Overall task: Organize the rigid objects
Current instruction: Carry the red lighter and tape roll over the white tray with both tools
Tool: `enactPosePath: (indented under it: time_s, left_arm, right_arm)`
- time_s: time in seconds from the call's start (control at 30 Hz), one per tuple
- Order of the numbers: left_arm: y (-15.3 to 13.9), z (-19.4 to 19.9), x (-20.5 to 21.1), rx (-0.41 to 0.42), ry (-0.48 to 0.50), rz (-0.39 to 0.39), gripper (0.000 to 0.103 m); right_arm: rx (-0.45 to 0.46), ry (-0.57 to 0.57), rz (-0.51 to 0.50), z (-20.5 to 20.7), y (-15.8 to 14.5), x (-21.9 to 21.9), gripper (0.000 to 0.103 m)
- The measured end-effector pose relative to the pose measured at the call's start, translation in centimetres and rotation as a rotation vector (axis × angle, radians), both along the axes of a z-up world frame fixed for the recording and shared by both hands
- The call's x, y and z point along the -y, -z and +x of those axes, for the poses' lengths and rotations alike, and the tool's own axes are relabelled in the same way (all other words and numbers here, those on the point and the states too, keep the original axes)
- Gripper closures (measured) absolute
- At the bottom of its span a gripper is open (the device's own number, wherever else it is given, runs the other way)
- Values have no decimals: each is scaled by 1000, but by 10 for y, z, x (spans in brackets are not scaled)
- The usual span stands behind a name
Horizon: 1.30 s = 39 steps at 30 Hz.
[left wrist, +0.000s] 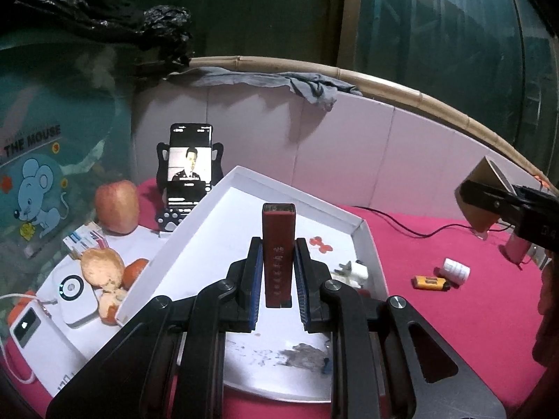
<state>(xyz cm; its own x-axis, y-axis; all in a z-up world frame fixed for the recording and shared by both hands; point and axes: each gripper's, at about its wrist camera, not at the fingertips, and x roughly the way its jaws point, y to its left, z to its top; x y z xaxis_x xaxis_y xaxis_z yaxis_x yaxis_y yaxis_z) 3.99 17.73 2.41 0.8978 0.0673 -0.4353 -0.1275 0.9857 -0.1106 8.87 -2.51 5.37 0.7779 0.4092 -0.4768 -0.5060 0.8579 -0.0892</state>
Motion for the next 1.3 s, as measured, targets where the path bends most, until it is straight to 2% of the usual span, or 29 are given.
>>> enactPosePath:
  time_s: [0.3, 0.67, 0.9, 1.03, 1.3]
  left_arm:
    - [4, 14, -12, -45, -14, 6, 87]
    - [-1, 36, -32, -68, -29, -3, 86]
    - [-1, 70, -41, -152, 4, -36, 86]
    - [9, 69, -42, -167, -3, -52, 86]
    - [14, 62, -42, -161, -12, -41, 86]
  right_arm:
    - [-66, -38, -38, 16, 10, -37, 54]
    - [-138, -32, -53, 35, 21, -59, 54]
    - [-220, -4, -70, 62, 37, -81, 54]
    - [-284, 15, -69, 78, 55, -94, 54]
    - [-323, 9, -60, 91, 73, -116, 54]
